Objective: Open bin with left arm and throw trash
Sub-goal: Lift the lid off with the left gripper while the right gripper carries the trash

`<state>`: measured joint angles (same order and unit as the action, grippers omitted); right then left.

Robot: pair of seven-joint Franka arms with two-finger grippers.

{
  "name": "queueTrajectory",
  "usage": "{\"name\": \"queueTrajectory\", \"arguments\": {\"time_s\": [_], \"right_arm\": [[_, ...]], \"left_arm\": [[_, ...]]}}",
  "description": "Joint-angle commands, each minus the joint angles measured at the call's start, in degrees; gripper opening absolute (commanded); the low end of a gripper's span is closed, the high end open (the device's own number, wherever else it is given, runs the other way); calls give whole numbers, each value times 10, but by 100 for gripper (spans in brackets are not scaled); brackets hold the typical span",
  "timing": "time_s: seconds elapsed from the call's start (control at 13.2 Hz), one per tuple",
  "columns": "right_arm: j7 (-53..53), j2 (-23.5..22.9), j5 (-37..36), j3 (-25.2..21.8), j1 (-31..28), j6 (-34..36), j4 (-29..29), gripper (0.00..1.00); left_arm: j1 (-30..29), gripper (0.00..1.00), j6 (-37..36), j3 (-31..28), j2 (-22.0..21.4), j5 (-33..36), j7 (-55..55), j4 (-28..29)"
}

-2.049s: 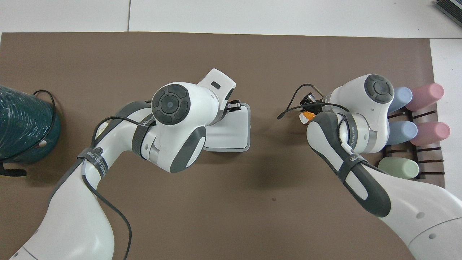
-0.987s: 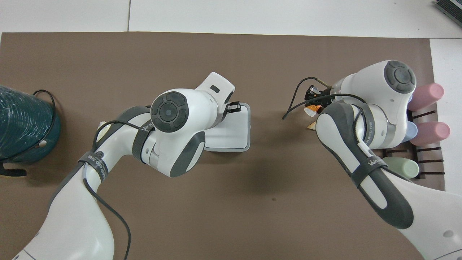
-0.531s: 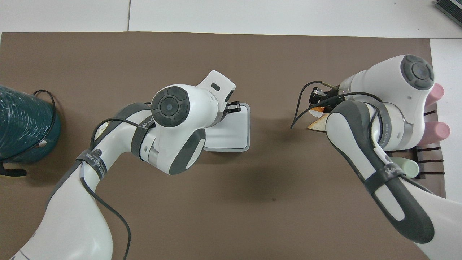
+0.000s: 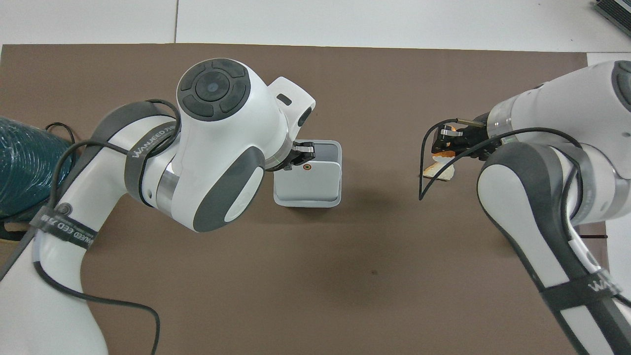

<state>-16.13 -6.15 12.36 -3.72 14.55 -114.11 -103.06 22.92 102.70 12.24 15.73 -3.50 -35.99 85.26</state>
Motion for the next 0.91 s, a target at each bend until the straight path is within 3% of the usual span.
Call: {"name": "queueTrajectory", "arguments": {"time_s": [0.0, 0.15, 0.38, 0.61, 0.68, 0.83], "right_arm": [[8, 2, 9, 17, 5, -4, 0, 0], [-17, 1, 13, 20, 22, -9, 0, 0], [-112, -15, 14, 23, 71, -70, -1, 0], [-167, -38, 63, 24, 103, -139, -1, 0], [-186, -45, 73, 24, 112, -161, -1, 0], [-217, -61, 91, 24, 136, -200, -1, 0]], "left_arm": [[-11, 0, -54, -5, -42, 8, 5, 4], [-40, 0, -77, -5, -62, 8, 35, 4], [-97, 0, -81, -5, -70, 7, 124, 5], [-181, 2, -63, -4, -74, 7, 272, 14], [-201, 19, -42, -6, -74, 7, 299, 26], [-218, 72, 12, -7, -77, 10, 312, 66]]}}
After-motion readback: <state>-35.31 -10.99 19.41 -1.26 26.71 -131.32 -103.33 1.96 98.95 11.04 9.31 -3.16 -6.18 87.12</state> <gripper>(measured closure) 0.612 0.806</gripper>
